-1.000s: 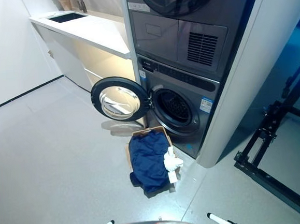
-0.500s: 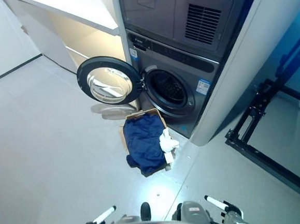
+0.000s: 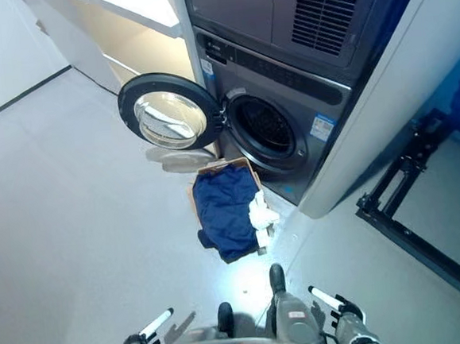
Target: Put the clothes in the basket into the washing machine.
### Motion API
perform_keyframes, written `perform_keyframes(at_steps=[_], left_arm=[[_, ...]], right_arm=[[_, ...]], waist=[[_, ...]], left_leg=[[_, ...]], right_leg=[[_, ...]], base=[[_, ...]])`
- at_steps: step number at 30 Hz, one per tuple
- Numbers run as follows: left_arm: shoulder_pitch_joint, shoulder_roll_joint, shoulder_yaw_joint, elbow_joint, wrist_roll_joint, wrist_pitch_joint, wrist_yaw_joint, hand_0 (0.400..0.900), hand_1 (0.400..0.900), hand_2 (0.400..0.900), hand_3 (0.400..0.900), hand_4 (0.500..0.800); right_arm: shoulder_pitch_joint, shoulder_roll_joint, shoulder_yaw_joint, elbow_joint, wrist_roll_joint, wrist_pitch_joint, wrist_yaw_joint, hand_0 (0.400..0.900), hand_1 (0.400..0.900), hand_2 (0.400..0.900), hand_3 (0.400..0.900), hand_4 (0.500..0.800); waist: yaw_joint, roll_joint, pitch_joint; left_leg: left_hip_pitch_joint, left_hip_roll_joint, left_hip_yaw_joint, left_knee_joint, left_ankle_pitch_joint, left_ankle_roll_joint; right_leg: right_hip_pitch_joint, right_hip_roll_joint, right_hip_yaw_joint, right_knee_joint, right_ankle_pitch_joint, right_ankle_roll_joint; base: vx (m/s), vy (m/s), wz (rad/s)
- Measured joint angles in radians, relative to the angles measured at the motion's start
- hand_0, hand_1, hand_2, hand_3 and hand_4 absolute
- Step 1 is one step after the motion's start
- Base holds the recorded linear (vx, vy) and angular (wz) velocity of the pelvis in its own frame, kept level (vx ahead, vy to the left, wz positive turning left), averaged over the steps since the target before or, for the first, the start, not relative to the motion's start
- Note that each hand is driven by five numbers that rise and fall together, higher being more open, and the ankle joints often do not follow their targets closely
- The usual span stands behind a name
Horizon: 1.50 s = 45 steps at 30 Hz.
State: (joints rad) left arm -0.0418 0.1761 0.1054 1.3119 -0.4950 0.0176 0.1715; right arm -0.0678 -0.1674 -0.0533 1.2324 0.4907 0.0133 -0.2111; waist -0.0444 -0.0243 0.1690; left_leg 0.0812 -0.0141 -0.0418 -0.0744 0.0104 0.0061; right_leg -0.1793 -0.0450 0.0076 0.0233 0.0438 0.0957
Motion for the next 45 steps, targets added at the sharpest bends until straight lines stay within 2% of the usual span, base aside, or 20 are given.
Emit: perform_keyframes(at_steps=[2, 3, 4, 5, 6, 7, 8, 10, 11, 13, 15, 18, 19, 20, 22, 27, 30, 34, 37, 45], left_arm=[[0.022, -0.015, -0.003, 0.001, -0.018, 0.001, 0.0, 0.9, 0.9, 0.9, 0.9, 0.8], [0.017, -0.024, -0.004, 0.0, -0.027, 0.0, -0.003, 0.9, 0.9, 0.9, 0.9, 0.8], [0.001, -0.036, -0.005, -0.002, -0.038, -0.001, -0.001, 0.9, 0.9, 0.9, 0.9, 0.8], [-0.019, -0.05, -0.012, -0.003, -0.056, -0.005, 0.001, 0.9, 0.9, 0.9, 0.9, 0.8], [-0.027, -0.06, -0.012, -0.002, -0.063, -0.005, 0.0, 0.9, 0.9, 0.9, 0.9, 0.8], [-0.035, -0.065, -0.012, -0.002, -0.073, -0.002, -0.003, 0.9, 0.9, 0.9, 0.9, 0.8], [-0.056, -0.066, -0.018, -0.005, -0.079, -0.006, 0.0, 0.9, 0.9, 0.9, 0.9, 0.8], [-0.084, -0.067, -0.022, -0.031, -0.095, -0.021, 0.001, 0.9, 0.9, 0.9, 0.9, 0.8], [-0.087, -0.063, -0.026, -0.049, -0.095, -0.022, 0.005, 0.9, 0.9, 0.9, 0.9, 0.8], [-0.109, -0.06, -0.031, -0.061, -0.095, -0.022, 0.01, 0.9, 0.9, 0.9, 0.9, 0.8], [-0.128, -0.051, -0.032, -0.065, -0.095, -0.022, 0.017, 0.9, 0.9, 0.9, 0.9, 0.8], [-0.14, -0.049, -0.032, -0.065, -0.095, -0.021, 0.021, 0.9, 0.9, 0.9, 0.9, 0.8], [-0.146, -0.047, -0.032, -0.066, -0.095, -0.021, 0.021, 0.9, 0.9, 0.9, 0.9, 0.8], [-0.163, -0.044, -0.033, -0.076, -0.095, -0.023, 0.026, 0.9, 0.9, 0.9, 0.9, 0.8], [-0.195, -0.038, -0.051, -0.098, -0.096, -0.037, 0.04, 0.9, 0.9, 0.9, 0.9, 0.8], [-0.33, 0.033, -0.132, -0.196, -0.101, -0.089, 0.056, 0.9, 0.9, 0.9, 0.9, 0.8], [-0.38, 0.073, -0.156, -0.225, -0.114, -0.092, 0.074, 0.9, 0.9, 0.9, 0.9, 0.8], [-0.442, 0.107, -0.2, -0.255, -0.126, -0.108, 0.093, 0.9, 0.9, 0.9, 0.9, 0.8], [-0.508, 0.113, -0.23, -0.241, -0.136, -0.11, 0.106, 0.9, 0.9, 0.9, 0.9, 0.8], [-0.56, 0.123, -0.262, -0.384, -0.175, -0.157, 0.164, 0.9, 0.9, 0.9, 0.9, 0.8]], right_arm=[[0.014, -0.008, 0.016, -0.01, -0.002, -0.001, 0.001, 0.9, 0.9, 0.9, 0.9, 0.8], [0.019, -0.014, 0.023, -0.023, -0.004, -0.002, 0.0, 0.9, 0.9, 0.9, 0.9, 0.8], [0.018, -0.022, 0.026, -0.035, -0.005, -0.005, -0.001, 0.9, 0.9, 0.9, 0.9, 0.8], [0.008, -0.032, 0.032, -0.049, -0.01, -0.01, -0.004, 0.9, 0.9, 0.9, 0.9, 0.8], [-0.006, -0.044, 0.037, -0.057, -0.013, -0.016, -0.003, 0.9, 0.9, 0.9, 0.9, 0.8], [-0.03, -0.058, 0.054, -0.058, -0.022, -0.02, -0.005, 0.9, 0.9, 0.9, 0.9, 0.8], [-0.059, -0.067, 0.058, -0.059, -0.022, -0.024, -0.011, 0.9, 0.9, 0.9, 0.9, 0.8], [-0.101, -0.086, 0.06, -0.059, -0.022, -0.029, -0.021, 0.9, 0.9, 0.9, 0.9, 0.8], [-0.113, -0.089, 0.07, -0.061, -0.022, -0.032, -0.022, 0.9, 0.9, 0.9, 0.9, 0.8], [-0.14, -0.093, 0.075, -0.061, -0.025, -0.031, -0.023, 0.9, 0.9, 0.9, 0.9, 0.8], [-0.163, -0.094, 0.129, -0.068, -0.055, -0.03, -0.023, 0.9, 0.9, 0.9, 0.9, 0.8], [-0.217, -0.106, 0.209, -0.102, -0.12, -0.03, -0.02, 0.9, 0.9, 0.9, 0.9, 0.8], [-0.235, -0.108, 0.225, -0.119, -0.137, -0.031, -0.019, 0.9, 0.9, 0.9, 0.9, 0.8], [-0.257, -0.113, 0.261, -0.146, -0.154, -0.021, -0.025, 0.9, 0.9, 0.9, 0.9, 0.8], [-0.315, -0.131, 0.301, -0.18, -0.207, -0.029, -0.027, 0.9, 0.9, 0.9, 0.9, 0.8], [-0.511, -0.139, 0.395, -0.185, -0.318, -0.03, -0.033, 0.9, 0.9, 0.9, 0.9, 0.8], [-0.595, -0.131, 0.439, -0.2, -0.341, -0.031, -0.042, 0.9, 0.9, 0.9, 0.9, 0.8], [-0.697, -0.138, 0.508, -0.196, -0.415, -0.03, -0.059, 0.9, 0.9, 0.9, 0.9, 0.8], [-0.774, -0.144, 0.545, -0.167, -0.484, -0.03, -0.099, 0.9, 0.9, 0.9, 0.9, 0.8], [-0.882, -0.217, 0.617, -0.104, -0.684, 0.0, -0.26, 0.9, 0.9, 0.9, 0.9, 0.8]], waist=[[-0.012, 0.021, -0.023], [-0.013, 0.017, -0.023], [-0.012, 0.011, -0.027], [0.004, 0.008, -0.022], [0.011, 0.014, -0.015], [0.016, 0.015, -0.004], [0.013, 0.025, 0.009], [0.015, 0.026, 0.061], [0.009, 0.022, 0.066], [0.013, 0.027, 0.103], [0.012, 0.011, 0.134], [0.013, 0.021, 0.18], [0.016, 0.029, 0.19], [0.017, 0.029, 0.196], [0.029, 0.032, 0.221], [0.074, 0.023, 0.304], [0.084, 0.022, 0.349], [0.094, 0.02, 0.375], [0.098, 0.017, 0.38], [0.105, 0.018, 0.383]], left_leg=[[0.01, 0.043, -0.001, 0.052, -0.033, -0.055], [-0.027, 0.049, 0.001, 0.173, -0.096, -0.076], [-0.119, 0.044, 0.004, 0.343, -0.128, -0.098], [-0.212, 0.047, 0.013, 0.515, -0.125, -0.108], [-0.257, 0.054, 0.016, 0.599, -0.128, -0.113], [-0.299, 0.066, 0.021, 0.664, -0.117, -0.113], [-0.327, 0.057, 0.027, 0.681, -0.123, -0.111], [-0.358, 0.042, 0.041, 0.643, -0.119, -0.106], [-0.351, 0.027, 0.045, 0.529, -0.118, -0.104], [-0.321, 0.024, 0.064, 0.346, -0.111, -0.099], [-0.301, 0.018, 0.059, 0.199, -0.066, -0.109], [-0.27, 0.033, 0.05, 0.125, -0.013, -0.084], [-0.263, 0.036, 0.041, 0.114, 0.029, -0.079], [-0.284, 0.035, 0.039, 0.121, 0.057, -0.077], [-0.323, 0.033, 0.048, 0.12, 0.114, -0.035], [-0.438, 0.008, 0.048, 0.121, 0.139, -0.004], [-0.467, -0.004, 0.035, 0.124, 0.148, 0.004], [-0.575, -0.017, 0.017, 0.175, 0.153, 0.011], [-0.659, -0.027, 0.011, 0.217, 0.153, 0.011], [-0.918, -0.043, 0.003, 0.376, 0.142, 0.006]], right_leg=[[0.041, 0.031, -0.037, -0.005, 0.032, -0.04], [0.061, 0.037, -0.051, -0.01, 0.048, -0.098], [0.062, 0.032, -0.063, -0.012, 0.038, -0.116], [0.057, 0.03, -0.08, -0.009, 0.032, -0.136], [0.061, 0.033, -0.097, -0.008, 0.038, -0.145], [0.069, 0.04, -0.108, -0.005, 0.022, -0.172], [0.073, 0.043, -0.113, -0.006, 0.005, -0.191], [0.087, 0.045, -0.136, -0.01, 0.01, -0.185], [0.095, 0.044, -0.146, -0.038, 0.01, -0.19], [0.112, 0.057, -0.156, -0.049, 0.018, -0.184], [0.121, 0.059, -0.156, -0.068, 0.02, -0.182], [0.128, 0.084, -0.131, -0.073, 0.019, -0.173], [0.126, 0.093, -0.124, -0.074, 0.018, -0.167], [0.102, 0.093, -0.119, -0.064, 0.015, -0.157], [0.046, 0.093, -0.098, -0.033, 0.006, -0.139], [-0.115, 0.065, -0.098, 0.072, -0.019, -0.104], [-0.157, 0.053, -0.098, 0.11, -0.038, -0.094], [-0.288, 0.039, -0.098, 0.228, -0.077, -0.093], [-0.389, 0.025, -0.098, 0.325, -0.113, -0.094], [-0.669, -0.004, -0.107, 0.551, -0.176, -0.111]], base=[[0.23, -0.306, 0.41], [0.12, -0.365, 0.5], [0.15, -0.42, 0.45], [0.16, -0.385, 0.33], [0.13, -0.282, 0.19], [0.12, -0.198, 0.17], [0.14, -0.135, 0.17], [0.2, -0.101, 0.15], [0.19, -0.049, 0.03], [0.14, -0.026, 0.01], [0.12, 0.028, -0.11], [0.03, 0.112, -0.24], [-0.05, 0.143, -0.26], [-0.05, 0.142, -0.2], [-0.04, 0.13, -0.06], [-0.01, 0.093, 0.08], [-0.03, 0.068, 0.15], [-0.06, 0.023, 0.12], [-0.06, 0.009, 0.1], [-0.04, -0.016, 0.2]])
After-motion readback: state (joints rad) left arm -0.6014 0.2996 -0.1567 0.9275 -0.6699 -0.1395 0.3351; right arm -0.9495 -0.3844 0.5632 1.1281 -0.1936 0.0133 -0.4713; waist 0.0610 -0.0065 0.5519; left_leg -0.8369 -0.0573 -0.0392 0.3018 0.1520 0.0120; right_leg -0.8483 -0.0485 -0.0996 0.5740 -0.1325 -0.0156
